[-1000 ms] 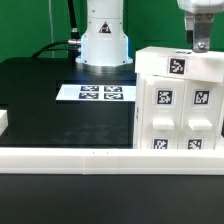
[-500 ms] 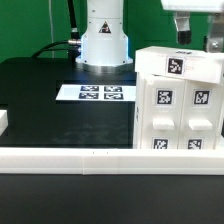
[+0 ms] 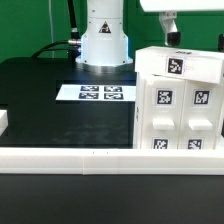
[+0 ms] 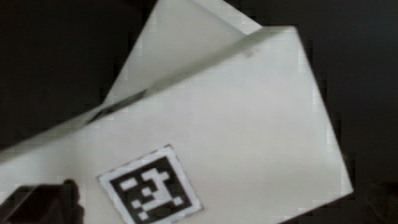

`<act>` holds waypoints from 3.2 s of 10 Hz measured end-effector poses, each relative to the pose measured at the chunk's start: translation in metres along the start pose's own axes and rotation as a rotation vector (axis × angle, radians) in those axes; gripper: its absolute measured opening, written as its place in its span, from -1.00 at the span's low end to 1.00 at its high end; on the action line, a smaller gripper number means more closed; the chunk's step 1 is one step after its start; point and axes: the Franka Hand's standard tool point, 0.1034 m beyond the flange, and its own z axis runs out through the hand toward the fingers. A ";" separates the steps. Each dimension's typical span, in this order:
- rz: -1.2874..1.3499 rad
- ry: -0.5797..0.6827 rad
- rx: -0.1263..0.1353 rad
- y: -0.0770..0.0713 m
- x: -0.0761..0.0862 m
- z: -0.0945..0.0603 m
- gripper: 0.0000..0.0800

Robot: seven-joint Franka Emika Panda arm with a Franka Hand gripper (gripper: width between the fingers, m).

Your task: Assemble cabinet

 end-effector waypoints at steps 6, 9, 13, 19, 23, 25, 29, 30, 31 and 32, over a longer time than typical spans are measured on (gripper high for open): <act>-0.600 0.001 -0.007 0.001 0.003 0.003 0.99; -0.857 0.001 -0.010 0.003 0.009 0.004 0.99; -1.176 0.002 -0.028 0.003 0.007 0.005 0.99; -1.572 -0.034 -0.070 0.004 0.002 0.009 0.99; -1.655 -0.033 -0.089 0.006 -0.003 0.015 0.99; -1.651 -0.033 -0.090 0.007 -0.003 0.016 0.99; -1.628 -0.028 -0.090 0.009 -0.002 0.019 0.69; -1.628 -0.028 -0.090 0.009 -0.002 0.019 0.39; -1.617 -0.027 -0.090 0.009 -0.002 0.019 0.39; -1.598 -0.026 -0.090 0.009 -0.002 0.018 0.40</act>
Offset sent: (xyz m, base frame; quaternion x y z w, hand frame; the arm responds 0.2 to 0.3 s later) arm 0.0051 0.0031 0.0003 -0.0210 0.0152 -0.2958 0.9549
